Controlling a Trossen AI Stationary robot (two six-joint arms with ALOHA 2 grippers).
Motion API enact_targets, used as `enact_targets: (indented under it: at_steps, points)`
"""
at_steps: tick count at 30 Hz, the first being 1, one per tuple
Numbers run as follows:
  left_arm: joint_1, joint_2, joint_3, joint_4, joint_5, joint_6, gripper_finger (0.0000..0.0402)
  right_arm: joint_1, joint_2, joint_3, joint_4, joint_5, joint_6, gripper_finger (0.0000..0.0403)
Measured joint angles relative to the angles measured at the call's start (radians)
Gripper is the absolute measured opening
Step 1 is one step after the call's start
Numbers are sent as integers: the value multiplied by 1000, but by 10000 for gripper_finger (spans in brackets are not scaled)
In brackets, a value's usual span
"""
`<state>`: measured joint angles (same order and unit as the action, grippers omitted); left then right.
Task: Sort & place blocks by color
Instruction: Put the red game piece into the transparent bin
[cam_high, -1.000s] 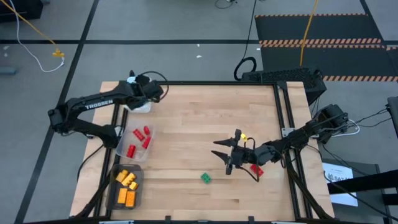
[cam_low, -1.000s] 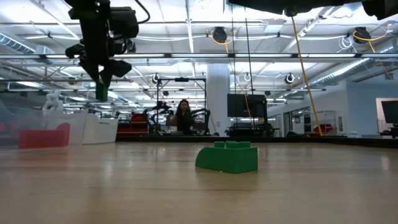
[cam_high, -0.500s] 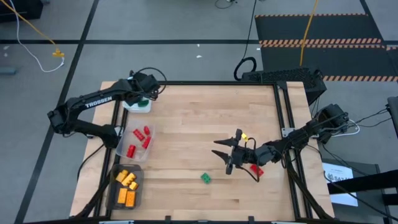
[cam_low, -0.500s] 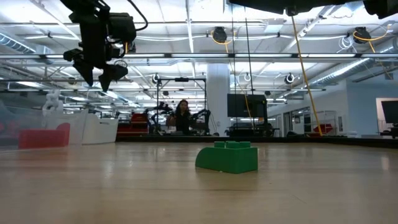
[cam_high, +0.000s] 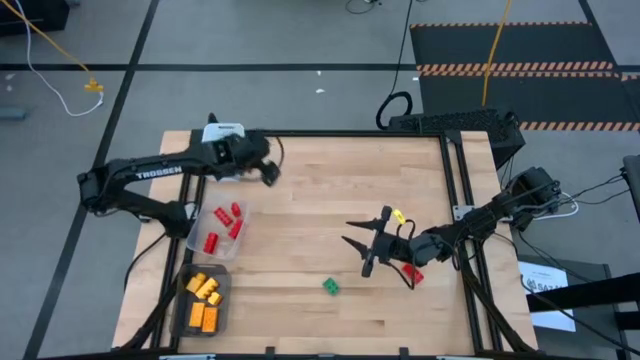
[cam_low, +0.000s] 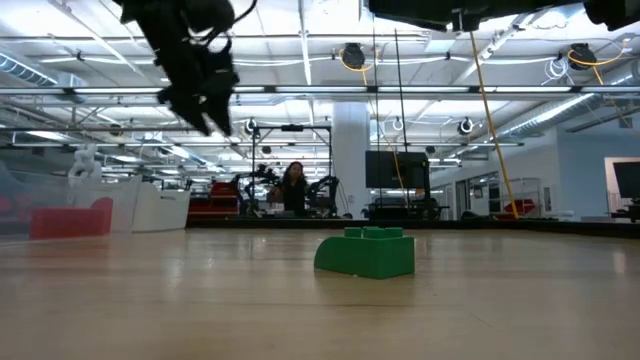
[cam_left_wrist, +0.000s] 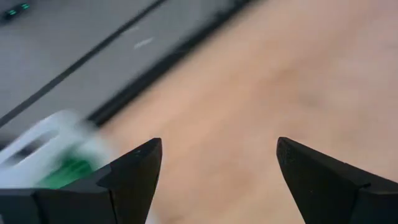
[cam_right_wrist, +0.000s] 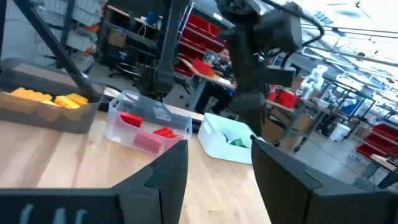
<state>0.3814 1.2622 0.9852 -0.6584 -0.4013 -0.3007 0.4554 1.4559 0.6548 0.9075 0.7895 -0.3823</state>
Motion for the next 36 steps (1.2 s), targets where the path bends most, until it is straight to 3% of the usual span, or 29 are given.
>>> enact_targets:
  at_steps: [4,8,15,19,27,31,36]
  points:
    - [-152,0,0,116,142,104,306,16,0,0,-12,0,29,169]
    - [-317,0,0,204,208,173,294,25,0,0,-107,1,143,169]
    - [-576,11,0,346,260,212,291,25,-10,0,-444,-7,535,169]
    - [-677,17,-1,424,263,267,288,24,-64,0,-699,-102,806,169]
    - [-702,27,0,610,239,413,278,25,-200,87,-1232,-382,1124,169]
    - [-669,28,0,650,230,422,276,25,-207,195,-1544,-501,1210,169]
    - [-648,28,0,629,230,395,277,32,-177,267,-1774,-654,1329,169]
